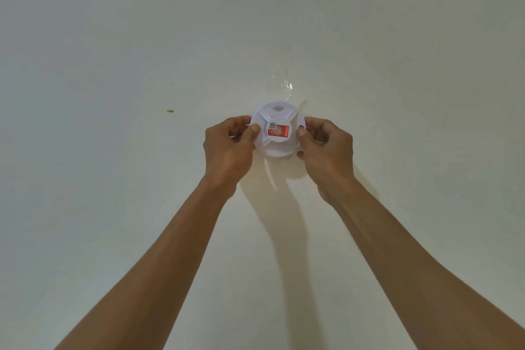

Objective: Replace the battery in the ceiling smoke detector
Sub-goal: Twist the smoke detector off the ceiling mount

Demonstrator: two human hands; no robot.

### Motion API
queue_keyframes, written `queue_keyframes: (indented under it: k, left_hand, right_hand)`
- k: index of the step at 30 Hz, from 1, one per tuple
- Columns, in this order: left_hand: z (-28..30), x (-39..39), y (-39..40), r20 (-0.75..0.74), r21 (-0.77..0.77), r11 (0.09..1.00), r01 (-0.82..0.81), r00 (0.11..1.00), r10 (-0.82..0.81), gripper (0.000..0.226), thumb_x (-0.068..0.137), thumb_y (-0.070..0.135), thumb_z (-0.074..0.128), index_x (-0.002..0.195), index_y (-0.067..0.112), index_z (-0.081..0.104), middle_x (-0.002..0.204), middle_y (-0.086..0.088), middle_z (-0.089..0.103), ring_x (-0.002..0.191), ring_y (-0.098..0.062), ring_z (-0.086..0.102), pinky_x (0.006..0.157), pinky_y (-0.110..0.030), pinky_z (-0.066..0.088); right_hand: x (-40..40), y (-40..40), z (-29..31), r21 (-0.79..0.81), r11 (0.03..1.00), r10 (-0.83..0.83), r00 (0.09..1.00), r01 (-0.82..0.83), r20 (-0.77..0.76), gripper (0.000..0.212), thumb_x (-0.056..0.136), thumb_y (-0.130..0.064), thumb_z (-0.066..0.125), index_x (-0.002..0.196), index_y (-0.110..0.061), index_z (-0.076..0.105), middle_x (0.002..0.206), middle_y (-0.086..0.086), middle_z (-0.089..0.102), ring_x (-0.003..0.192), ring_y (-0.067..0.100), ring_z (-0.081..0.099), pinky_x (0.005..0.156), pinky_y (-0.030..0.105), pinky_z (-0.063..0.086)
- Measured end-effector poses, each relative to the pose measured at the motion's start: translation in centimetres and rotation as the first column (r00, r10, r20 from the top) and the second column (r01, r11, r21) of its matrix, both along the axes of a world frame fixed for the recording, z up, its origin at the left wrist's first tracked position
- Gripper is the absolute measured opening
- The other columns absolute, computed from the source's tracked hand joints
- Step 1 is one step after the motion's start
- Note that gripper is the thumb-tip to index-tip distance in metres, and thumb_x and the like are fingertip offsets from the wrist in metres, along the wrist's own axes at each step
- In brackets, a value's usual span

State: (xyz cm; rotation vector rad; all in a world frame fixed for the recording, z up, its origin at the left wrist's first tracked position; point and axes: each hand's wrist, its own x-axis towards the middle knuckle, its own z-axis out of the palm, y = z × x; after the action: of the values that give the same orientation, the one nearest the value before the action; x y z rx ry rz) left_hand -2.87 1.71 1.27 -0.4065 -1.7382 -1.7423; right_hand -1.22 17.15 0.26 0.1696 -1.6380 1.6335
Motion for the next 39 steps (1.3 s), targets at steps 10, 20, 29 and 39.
queue_keyframes:
  k: [10,20,29,39]
  left_hand:
    - [0.7,1.9,-0.2,-0.013,0.031,0.995,0.094,0.996,-0.094,0.026,0.093,0.016,0.073,0.117,0.007,0.072,0.104,-0.01,0.077,0.097,-0.026,0.075,0.089,-0.045,0.061]
    - [-7.7,8.5,-1.1,0.085,0.122,0.953,0.278,0.953,-0.289,0.024,0.092,0.007,0.071,0.116,0.008,0.069,0.106,-0.011,0.078,0.098,-0.024,0.076,0.084,-0.032,0.062]
    - [-27.6,11.7,-2.1,0.378,0.208,0.947,0.247,0.872,-0.31,0.025,0.087,0.007,0.074,0.112,0.006,0.072,0.106,-0.015,0.077,0.1,-0.03,0.075,0.086,-0.036,0.061]
    - [-45.0,15.8,-2.0,0.474,0.184,0.963,0.198,0.84,-0.263,0.026,0.09,0.004,0.072,0.116,0.003,0.071,0.107,-0.014,0.077,0.103,-0.032,0.074,0.088,-0.04,0.061]
  right_hand:
    - [2.0,0.4,0.7,-0.06,0.992,0.113,0.993,-0.115,-0.032,0.021,0.094,-0.013,0.066,0.115,-0.01,0.069,0.095,0.001,0.07,0.094,0.02,0.073,0.082,0.04,0.062]
    - [8.2,0.5,-7.8,-0.103,0.967,0.237,0.97,-0.232,0.046,0.028,0.095,-0.013,0.066,0.122,-0.006,0.067,0.111,0.014,0.071,0.095,0.021,0.073,0.084,0.033,0.061]
    - [11.8,0.7,-27.7,-0.281,0.918,0.363,0.877,-0.279,0.316,0.029,0.093,-0.011,0.067,0.12,-0.003,0.068,0.104,0.008,0.076,0.099,0.022,0.074,0.089,0.036,0.06]
    - [15.6,0.9,-45.2,-0.344,0.894,0.423,0.796,-0.288,0.433,0.03,0.091,-0.013,0.07,0.12,-0.006,0.068,0.113,0.018,0.072,0.104,0.028,0.072,0.092,0.041,0.059]
